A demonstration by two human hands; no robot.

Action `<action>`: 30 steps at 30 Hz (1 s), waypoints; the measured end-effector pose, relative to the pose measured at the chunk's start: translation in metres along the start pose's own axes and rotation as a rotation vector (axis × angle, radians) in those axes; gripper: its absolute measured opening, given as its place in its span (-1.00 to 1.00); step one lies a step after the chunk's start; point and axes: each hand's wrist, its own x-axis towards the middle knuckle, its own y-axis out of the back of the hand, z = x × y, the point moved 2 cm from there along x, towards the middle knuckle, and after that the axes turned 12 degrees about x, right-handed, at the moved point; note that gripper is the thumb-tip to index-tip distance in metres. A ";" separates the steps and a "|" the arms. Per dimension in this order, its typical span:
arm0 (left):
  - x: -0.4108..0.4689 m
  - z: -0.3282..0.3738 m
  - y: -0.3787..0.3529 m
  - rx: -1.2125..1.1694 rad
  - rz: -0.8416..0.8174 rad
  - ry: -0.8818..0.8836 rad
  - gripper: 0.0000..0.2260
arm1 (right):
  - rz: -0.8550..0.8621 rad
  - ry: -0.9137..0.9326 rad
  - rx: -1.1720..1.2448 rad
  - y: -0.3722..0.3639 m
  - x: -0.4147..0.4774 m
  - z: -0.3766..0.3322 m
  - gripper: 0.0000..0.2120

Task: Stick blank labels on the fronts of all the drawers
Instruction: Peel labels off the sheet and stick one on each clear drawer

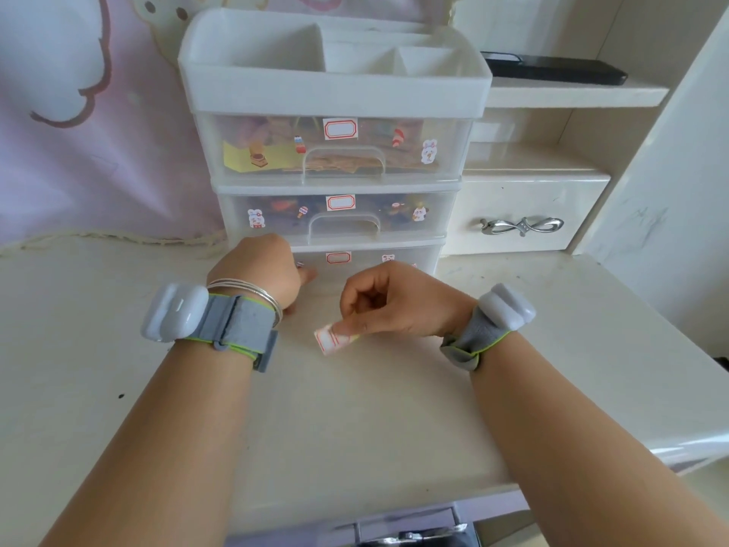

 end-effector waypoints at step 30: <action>-0.027 0.044 0.016 -0.651 0.135 -0.566 -1.00 | 0.617 0.423 0.740 0.039 -0.016 -0.014 -0.93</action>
